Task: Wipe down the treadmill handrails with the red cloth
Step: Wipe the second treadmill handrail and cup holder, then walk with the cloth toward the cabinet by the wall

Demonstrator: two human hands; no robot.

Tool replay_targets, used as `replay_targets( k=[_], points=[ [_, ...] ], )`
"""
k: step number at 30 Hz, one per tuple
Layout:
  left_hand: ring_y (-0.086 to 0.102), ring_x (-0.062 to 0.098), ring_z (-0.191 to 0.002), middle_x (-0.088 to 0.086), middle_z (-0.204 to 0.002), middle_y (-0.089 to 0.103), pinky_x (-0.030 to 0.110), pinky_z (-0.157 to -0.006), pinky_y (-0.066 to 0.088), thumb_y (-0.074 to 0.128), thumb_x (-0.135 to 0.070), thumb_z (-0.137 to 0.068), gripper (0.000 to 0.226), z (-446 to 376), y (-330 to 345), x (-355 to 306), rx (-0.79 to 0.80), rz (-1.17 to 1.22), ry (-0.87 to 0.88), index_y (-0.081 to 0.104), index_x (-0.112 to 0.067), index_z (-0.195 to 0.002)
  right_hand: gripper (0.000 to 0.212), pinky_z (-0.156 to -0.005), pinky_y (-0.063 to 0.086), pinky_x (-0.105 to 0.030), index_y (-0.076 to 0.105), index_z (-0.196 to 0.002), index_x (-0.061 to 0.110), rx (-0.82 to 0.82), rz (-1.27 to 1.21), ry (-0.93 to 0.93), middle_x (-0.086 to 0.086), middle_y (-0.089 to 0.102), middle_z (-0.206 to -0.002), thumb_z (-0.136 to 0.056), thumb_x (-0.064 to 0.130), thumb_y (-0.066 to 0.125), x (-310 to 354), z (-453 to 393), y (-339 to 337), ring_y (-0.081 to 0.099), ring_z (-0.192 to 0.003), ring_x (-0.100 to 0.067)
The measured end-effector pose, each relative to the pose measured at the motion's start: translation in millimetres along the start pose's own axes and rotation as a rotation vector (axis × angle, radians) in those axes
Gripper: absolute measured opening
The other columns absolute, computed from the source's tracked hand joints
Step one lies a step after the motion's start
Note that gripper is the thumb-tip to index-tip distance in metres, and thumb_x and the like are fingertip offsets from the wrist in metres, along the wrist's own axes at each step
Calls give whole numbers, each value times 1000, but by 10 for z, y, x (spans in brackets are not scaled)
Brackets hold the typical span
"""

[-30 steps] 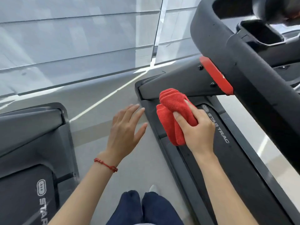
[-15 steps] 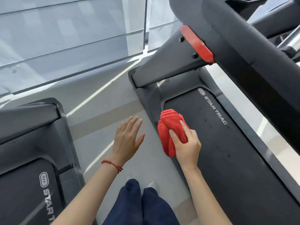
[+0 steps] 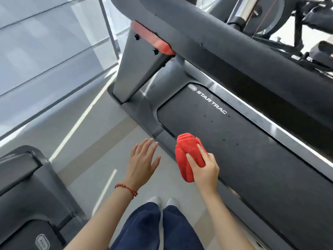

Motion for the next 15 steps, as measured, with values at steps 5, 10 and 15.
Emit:
replay_targets(
  k=[5,10,15],
  points=[
    [50,31,-115,14,-122,60,43,-95,42,38,-40,-88,51,-172,89,-192,47,9,187,60,-6,-118,46,-73,35,-16,62,-119,18,-157,-2,110,1,54,-86,-76,29,74,-184,158,-175,54,-79,-14],
    [43,28,-120,12,-126,58,42,-99,35,36,-42,-89,53,-259,299,-467,127,17,370,58,-7,-122,47,-76,35,-13,61,-120,20,-331,-24,253,4,55,-90,-77,31,72,-423,485,-399,54,-82,-11],
    [49,31,-119,14,-124,59,49,-95,42,35,-41,-89,53,-206,457,-1014,216,51,565,59,-5,-121,47,-74,33,-9,59,-121,21,-491,-47,392,4,56,-93,-77,33,71,-679,937,-716,54,-83,-9]
  ],
)
Point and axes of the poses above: each hand's wrist, its own z-axis away from the middle knuckle, its own y-axis out of the palm, x = y × z, the point moved 9 cm from there along -z, towards the middle knuckle
